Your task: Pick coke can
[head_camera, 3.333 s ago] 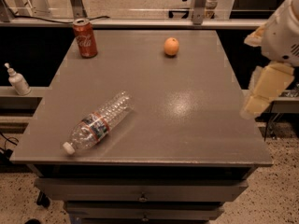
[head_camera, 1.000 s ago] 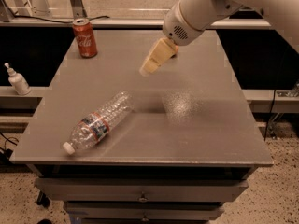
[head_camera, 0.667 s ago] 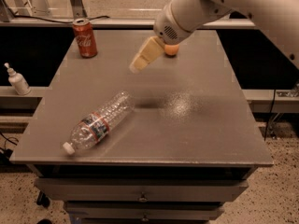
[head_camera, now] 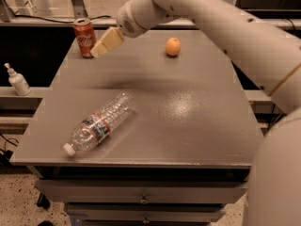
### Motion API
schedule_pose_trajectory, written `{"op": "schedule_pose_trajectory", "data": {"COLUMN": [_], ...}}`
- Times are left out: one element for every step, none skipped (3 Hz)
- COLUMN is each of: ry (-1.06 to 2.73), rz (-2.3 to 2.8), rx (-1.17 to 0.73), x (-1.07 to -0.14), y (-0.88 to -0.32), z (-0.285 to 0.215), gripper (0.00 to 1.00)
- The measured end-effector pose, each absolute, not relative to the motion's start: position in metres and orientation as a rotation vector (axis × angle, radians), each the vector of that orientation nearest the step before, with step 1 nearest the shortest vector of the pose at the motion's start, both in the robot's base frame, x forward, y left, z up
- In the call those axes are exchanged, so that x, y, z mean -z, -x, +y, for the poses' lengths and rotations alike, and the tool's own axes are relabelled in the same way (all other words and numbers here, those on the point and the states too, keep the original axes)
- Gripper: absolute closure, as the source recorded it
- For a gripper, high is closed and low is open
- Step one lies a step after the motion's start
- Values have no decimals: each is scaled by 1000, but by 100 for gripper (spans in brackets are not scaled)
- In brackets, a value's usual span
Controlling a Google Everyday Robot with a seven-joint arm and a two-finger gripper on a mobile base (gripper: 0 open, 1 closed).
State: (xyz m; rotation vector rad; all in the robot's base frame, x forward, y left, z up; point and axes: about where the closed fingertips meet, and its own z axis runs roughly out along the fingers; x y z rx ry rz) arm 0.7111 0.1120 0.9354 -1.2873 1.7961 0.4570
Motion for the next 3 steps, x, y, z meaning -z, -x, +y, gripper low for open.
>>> {"op": "schedule_pose_trajectory", "data": {"ry": [1233,1189,1165], "rz": [1753,1726,1712], "rx": [-535,-621,-660], "x": [-931,-910,-893], "y": [-738,-753,-765], "z": [168,219,244], "gripper": [0,0,0]}}
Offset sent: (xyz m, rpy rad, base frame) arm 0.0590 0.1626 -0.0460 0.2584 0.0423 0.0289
